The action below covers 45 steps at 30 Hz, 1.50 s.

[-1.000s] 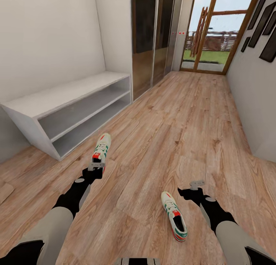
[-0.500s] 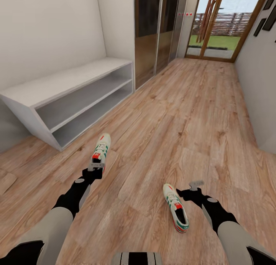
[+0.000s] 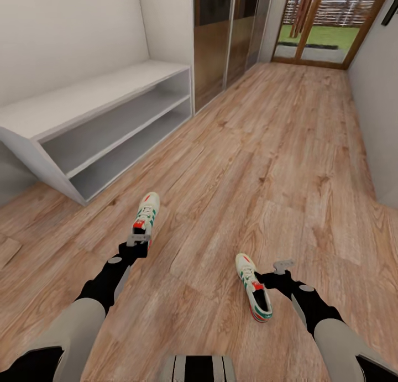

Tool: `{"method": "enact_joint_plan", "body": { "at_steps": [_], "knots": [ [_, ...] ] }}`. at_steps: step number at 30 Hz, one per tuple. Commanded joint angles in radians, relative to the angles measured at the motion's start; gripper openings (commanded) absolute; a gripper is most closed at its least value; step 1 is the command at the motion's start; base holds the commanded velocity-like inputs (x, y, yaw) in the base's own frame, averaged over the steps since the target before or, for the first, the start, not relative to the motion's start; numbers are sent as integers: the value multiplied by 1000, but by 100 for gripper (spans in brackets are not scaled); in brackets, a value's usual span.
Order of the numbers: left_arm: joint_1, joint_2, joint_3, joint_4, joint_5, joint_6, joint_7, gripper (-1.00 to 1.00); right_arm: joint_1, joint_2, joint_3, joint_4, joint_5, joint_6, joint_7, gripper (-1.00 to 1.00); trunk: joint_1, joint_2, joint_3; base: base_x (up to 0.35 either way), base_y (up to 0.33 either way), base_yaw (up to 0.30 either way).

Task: Pick up the two gym shoes and the two sandals from the corridor floor and place them onto the hallstand (shoe rack) in the corridor, making sure they are on the rack and not on the floor. Arrange them so the two gym shoes are next to each other and the two sandals are next to each other.

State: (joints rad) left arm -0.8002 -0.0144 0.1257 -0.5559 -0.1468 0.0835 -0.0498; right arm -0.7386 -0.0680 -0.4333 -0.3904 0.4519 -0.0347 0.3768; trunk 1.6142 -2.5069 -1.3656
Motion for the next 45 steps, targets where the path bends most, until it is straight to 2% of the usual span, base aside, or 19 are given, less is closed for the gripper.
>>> {"method": "enact_joint_plan", "body": {
  "at_steps": [1,5,8,9,14,19,23,27,34,45],
  "knots": [
    [-2,-2,8,-2,-10,5,-5,-100,-1,1,-9,0,10,-4,7,100,0,-1,-6,0,0,0],
    [-10,-5,8,-19,-8,13,-3,-100,-1,1,-8,0,10,-4,7,100,2,-2,-28,0,0,0],
    [-13,-25,8,-68,-7,19,-3,-100,-1,1,-9,0,10,-4,6,100,3,-2,-44,0,0,0],
    [-14,-37,7,-89,-9,26,-3,-100,-1,1,-9,0,10,-4,5,100,3,-2,-46,0,0,0],
    [-14,-56,7,-135,-11,82,-3,-100,-1,2,-9,-1,10,-4,5,100,3,-2,-50,0,0,0],
    [-1,-51,4,-148,-13,96,-4,-100,5,-5,-7,5,10,-5,1,100,3,-2,-51,0,0,0],
    [-3,-55,5,-149,-14,95,-4,-100,7,4,-8,28,13,-4,2,100,3,-2,-51,0,0,0],
    [-2,-57,4,-168,-14,104,-3,-100,11,11,-8,5,14,-4,2,100,3,-2,-51,-12,0,0],
    [-1,-58,2,-208,-14,108,-4,-100,13,10,-8,1,13,-4,2,100,3,-2,-51,-202,0,0],
    [0,-60,-1,-259,-15,108,-5,-100,13,9,-8,1,14,-4,2,100,3,-2,-51,-27,0,0]
  ]
}}
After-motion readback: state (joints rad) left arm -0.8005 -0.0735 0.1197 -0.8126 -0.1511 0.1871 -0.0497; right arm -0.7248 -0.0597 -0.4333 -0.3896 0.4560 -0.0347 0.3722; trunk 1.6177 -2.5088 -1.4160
